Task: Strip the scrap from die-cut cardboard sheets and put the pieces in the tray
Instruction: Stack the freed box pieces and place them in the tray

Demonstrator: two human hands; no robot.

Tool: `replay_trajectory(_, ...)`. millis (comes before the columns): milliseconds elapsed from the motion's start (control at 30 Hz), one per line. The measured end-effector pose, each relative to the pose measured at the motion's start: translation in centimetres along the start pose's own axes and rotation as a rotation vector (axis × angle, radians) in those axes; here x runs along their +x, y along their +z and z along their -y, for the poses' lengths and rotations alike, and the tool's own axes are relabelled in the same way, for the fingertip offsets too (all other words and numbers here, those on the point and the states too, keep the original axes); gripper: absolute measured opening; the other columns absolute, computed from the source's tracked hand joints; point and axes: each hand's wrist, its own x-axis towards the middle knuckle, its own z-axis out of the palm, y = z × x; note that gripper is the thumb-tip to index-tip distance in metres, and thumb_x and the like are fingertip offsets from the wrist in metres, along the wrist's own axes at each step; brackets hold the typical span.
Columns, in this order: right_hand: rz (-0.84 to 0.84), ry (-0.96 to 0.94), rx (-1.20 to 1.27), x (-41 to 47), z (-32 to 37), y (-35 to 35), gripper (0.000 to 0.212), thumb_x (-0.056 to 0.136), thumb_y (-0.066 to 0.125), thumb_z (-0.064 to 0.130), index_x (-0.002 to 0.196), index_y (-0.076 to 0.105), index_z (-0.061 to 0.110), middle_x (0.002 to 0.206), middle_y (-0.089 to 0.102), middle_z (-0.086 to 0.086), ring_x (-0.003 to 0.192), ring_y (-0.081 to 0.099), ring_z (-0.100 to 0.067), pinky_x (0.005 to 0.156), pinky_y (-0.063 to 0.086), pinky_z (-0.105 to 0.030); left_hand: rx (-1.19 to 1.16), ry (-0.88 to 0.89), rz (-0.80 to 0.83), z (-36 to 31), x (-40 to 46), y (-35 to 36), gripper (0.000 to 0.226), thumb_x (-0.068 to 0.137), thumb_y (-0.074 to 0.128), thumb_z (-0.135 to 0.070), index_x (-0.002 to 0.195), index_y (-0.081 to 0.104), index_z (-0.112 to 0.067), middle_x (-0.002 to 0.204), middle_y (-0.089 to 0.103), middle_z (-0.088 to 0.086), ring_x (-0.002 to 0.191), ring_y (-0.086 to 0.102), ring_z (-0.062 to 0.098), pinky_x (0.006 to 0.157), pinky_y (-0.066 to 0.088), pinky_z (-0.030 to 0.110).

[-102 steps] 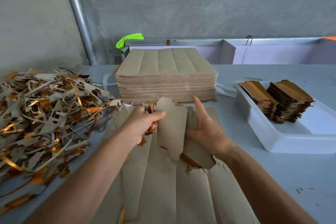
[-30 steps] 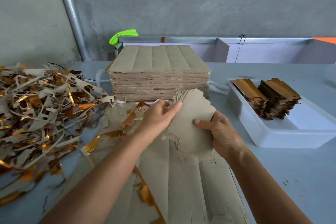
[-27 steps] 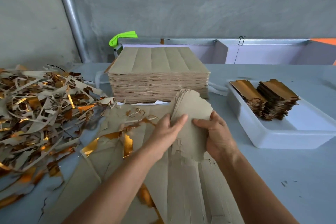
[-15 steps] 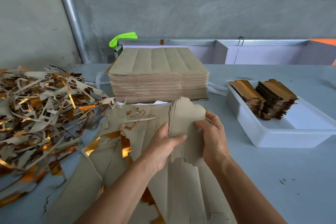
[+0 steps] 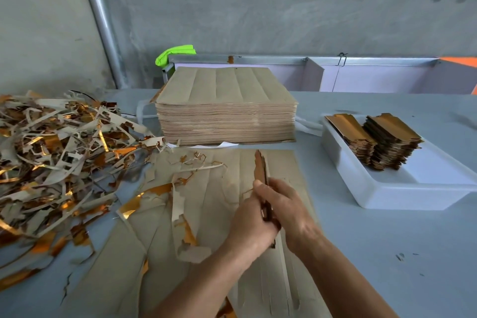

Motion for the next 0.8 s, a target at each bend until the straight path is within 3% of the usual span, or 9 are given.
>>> replay_trajectory(133, -0.042, 0.036, -0.045, 0.6, 0.1, -0.8, 0.014, 0.094, 0.052, 0.019, 0.105, 0.059, 0.014, 0.091, 0.067, -0.008, 0.081, 0.067, -0.018, 0.052, 0.049, -0.020, 0.024, 0.085, 0.096, 0.2, -0.7, 0.0, 0.041, 0.086, 0.064, -0.012, 0.120, 0.050, -0.030, 0.097, 0.059, -0.013, 0.086, 0.065, 0.009, 0.070, 0.057, 0.022)
replay_trajectory(200, -0.109, 0.060, -0.107, 1.1, -0.1, -1.1, 0.014, 0.095, 0.043, 0.012, 0.095, 0.057, 0.011, 0.088, 0.063, -0.014, 0.081, 0.065, -0.026, 0.046, 0.048, -0.020, 0.027, 0.143, 0.158, 0.5, -1.1, 0.1, 0.043, 0.087, 0.063, -0.011, 0.124, 0.050, -0.029, 0.104, 0.055, -0.015, 0.093, 0.061, 0.007, 0.077, 0.054, 0.018)
replay_trajectory(267, -0.143, 0.085, -0.175, 1.6, -0.2, -1.7, 0.017, 0.093, 0.037, 0.008, 0.088, 0.054, 0.010, 0.077, 0.057, -0.014, 0.069, 0.059, -0.025, 0.049, 0.046, -0.026, 0.068, 0.202, 0.206, 0.7, -1.5, -0.1, 0.038, 0.090, 0.061, -0.015, 0.125, 0.052, -0.025, 0.115, 0.052, -0.011, 0.104, 0.057, 0.006, 0.085, 0.051, 0.016)
replay_trajectory(400, -0.112, 0.144, -0.076, 2.0, 0.6, -4.3, 0.018, 0.100, 0.037, 0.011, 0.091, 0.052, 0.012, 0.074, 0.055, -0.009, 0.062, 0.056, -0.021, 0.054, 0.048, -0.032, 0.195, 0.196, 0.254, 2.4, -2.1, -1.3, 0.044, 0.095, 0.054, -0.030, 0.137, 0.045, -0.023, 0.140, 0.041, -0.007, 0.123, 0.045, 0.005, 0.103, 0.043, 0.026)
replay_trajectory(500, -0.044, 0.153, 0.050, 2.0, 1.7, -6.5, 0.015, 0.100, 0.040, 0.011, 0.103, 0.054, 0.012, 0.071, 0.053, -0.008, 0.061, 0.055, -0.019, 0.060, 0.052, -0.034, 0.579, 0.092, 0.232, 4.3, -2.3, -3.4, 0.055, 0.096, 0.050, -0.034, 0.146, 0.030, -0.027, 0.155, 0.016, -0.012, 0.140, 0.023, 0.010, 0.114, 0.027, 0.030)
replay_trajectory(567, 0.007, 0.155, 0.004, 2.0, 2.1, -7.5, 0.015, 0.101, 0.040, 0.012, 0.104, 0.055, 0.012, 0.087, 0.061, -0.018, 0.080, 0.063, -0.030, 0.067, 0.053, -0.037, 0.755, 0.107, 0.179, 4.5, -2.1, -4.7, 0.047, 0.097, 0.048, -0.030, 0.143, 0.037, -0.024, 0.154, 0.019, -0.010, 0.142, 0.018, 0.011, 0.113, 0.021, 0.026)
replay_trajectory(633, 0.080, 0.154, -0.086, 2.2, 2.5, -8.0, 0.015, 0.101, 0.041, 0.014, 0.106, 0.056, 0.013, 0.108, 0.059, -0.025, 0.102, 0.061, -0.040, 0.077, 0.053, -0.043, 0.759, 0.142, 0.043, 3.4, -1.5, -5.7, 0.042, 0.097, 0.049, -0.030, 0.137, 0.044, -0.022, 0.147, 0.034, -0.007, 0.138, 0.030, 0.012, 0.107, 0.025, 0.020)
replay_trajectory(700, 0.197, 0.136, -0.210, 2.4, 2.8, -8.1, 0.023, 0.100, 0.043, 0.016, 0.121, 0.053, 0.011, 0.111, 0.061, -0.021, 0.101, 0.062, -0.037, 0.086, 0.052, -0.047, 0.663, 0.211, -0.102, 1.8, -0.6, -6.3, 0.054, 0.092, 0.057, -0.033, 0.141, 0.039, -0.022, 0.146, 0.038, -0.004, 0.134, 0.036, 0.012, 0.104, 0.027, 0.019)
replay_trajectory(800, 0.494, 0.019, -0.463, 2.1, 3.4, -7.3, 0.026, 0.099, 0.045, 0.019, 0.122, 0.054, 0.008, 0.104, 0.061, -0.014, 0.090, 0.063, -0.025, 0.078, 0.054, -0.034, 0.469, 0.282, -0.121, -0.5, 0.9, -6.1, 0.087, 0.078, 0.073, -0.031, 0.148, 0.023, -0.026, 0.149, 0.032, -0.005, 0.135, 0.034, 0.013, 0.111, 0.029, 0.031)
